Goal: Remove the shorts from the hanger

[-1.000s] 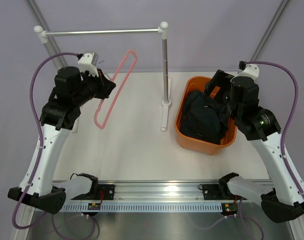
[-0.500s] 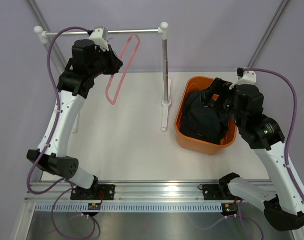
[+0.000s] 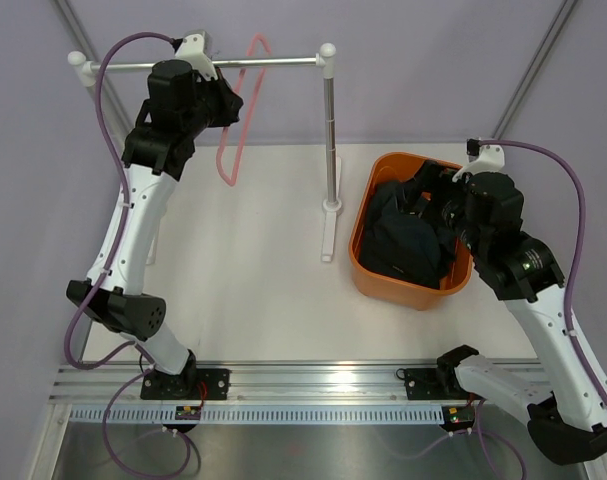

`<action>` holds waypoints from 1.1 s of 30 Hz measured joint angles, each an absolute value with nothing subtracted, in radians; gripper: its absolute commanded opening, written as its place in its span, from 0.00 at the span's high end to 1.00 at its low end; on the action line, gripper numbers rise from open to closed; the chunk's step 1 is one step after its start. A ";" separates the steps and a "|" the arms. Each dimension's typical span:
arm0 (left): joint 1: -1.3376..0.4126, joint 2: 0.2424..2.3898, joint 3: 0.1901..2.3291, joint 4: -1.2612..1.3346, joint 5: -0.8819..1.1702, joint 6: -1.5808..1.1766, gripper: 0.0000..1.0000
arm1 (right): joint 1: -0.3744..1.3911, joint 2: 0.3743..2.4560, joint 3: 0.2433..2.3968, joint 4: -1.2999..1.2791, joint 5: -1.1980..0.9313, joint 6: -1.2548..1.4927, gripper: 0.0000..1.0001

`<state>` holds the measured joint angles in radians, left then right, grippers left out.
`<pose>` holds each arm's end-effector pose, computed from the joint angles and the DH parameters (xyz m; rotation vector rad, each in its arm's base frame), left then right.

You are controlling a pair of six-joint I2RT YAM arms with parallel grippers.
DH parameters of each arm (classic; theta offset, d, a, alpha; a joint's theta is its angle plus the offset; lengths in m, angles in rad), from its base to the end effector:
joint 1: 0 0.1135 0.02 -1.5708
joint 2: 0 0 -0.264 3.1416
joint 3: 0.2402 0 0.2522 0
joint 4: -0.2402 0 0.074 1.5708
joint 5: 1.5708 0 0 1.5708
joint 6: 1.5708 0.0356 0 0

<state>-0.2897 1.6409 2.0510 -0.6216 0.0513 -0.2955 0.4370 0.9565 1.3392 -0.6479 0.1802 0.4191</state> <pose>0.3314 -0.1007 0.5065 0.0322 1.8057 -0.4652 0.1639 0.0695 0.4478 0.1112 1.8504 0.4350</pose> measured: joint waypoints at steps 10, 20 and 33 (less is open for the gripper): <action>-0.290 1.751 2.115 -0.600 0.028 -0.297 1.00 | 0.437 0.951 1.325 -0.632 0.154 0.419 0.04; -0.290 1.828 2.172 -0.595 0.022 -0.300 0.91 | 0.437 0.945 1.302 -0.610 0.136 0.419 0.04; -0.291 1.794 2.085 -0.572 0.022 -0.307 0.77 | 0.437 0.945 1.295 -0.610 0.130 0.419 0.04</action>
